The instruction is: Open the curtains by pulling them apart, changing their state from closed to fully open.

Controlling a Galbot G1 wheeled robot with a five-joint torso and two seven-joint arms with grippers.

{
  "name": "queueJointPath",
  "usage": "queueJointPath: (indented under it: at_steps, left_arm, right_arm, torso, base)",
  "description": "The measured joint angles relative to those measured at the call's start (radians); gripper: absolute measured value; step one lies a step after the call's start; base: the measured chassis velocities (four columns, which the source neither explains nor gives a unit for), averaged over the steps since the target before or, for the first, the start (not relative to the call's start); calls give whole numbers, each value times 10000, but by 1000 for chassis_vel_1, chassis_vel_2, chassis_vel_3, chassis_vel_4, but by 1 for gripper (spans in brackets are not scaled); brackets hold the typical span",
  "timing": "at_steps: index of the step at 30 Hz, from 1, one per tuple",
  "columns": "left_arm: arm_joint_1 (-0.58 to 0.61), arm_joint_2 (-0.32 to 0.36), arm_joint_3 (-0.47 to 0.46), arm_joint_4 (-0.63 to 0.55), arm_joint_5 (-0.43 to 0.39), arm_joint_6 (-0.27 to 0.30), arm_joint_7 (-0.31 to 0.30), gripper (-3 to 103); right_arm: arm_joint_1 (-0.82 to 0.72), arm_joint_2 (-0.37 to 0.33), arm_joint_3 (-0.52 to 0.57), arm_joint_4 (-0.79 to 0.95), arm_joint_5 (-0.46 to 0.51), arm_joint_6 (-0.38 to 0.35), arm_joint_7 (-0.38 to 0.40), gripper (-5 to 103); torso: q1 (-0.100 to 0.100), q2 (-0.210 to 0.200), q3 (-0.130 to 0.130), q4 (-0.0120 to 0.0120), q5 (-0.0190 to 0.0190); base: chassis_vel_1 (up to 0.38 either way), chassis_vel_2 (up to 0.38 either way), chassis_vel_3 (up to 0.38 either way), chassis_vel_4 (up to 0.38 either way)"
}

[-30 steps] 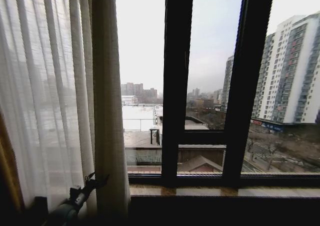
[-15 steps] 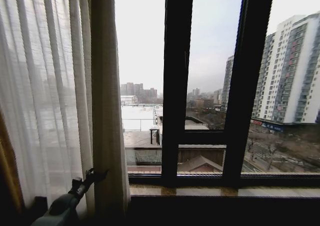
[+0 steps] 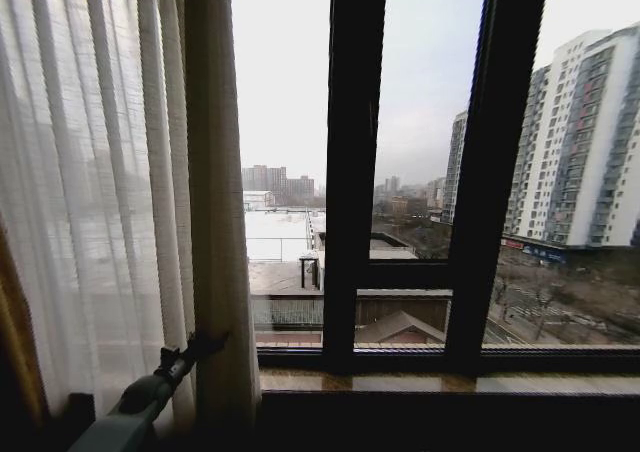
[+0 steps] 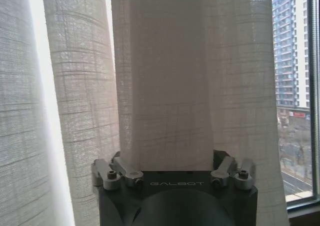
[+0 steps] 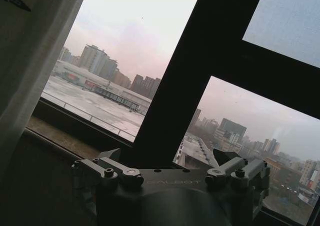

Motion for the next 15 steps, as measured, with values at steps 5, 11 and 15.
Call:
queueJointPath:
  at_steps: [5, 11, 15]
  left_arm:
    - [118, -17, -169, -94, 40, 4, -268, 66]
    - [346, -12, -371, -316, 89, 112, -509, 43]
    - [562, 6, -516, -540, 174, 200, -694, 28]
  right_arm:
    - [29, 0, -116, -18, 6, 0, 27, 100]
    - [11, 0, -105, 5, 16, 4, 34, 100]
    - [8, 0, -97, 53, 30, 14, 34, 100]
  torso:
    - [0, 0, 0, 0, 0]
    - [0, 0, 0, -1, 0]
    - [0, 0, 0, -1, 0]
  base:
    - [0, 0, 0, 0]
    - [0, 0, 0, 0]
    - [0, 0, 0, 0]
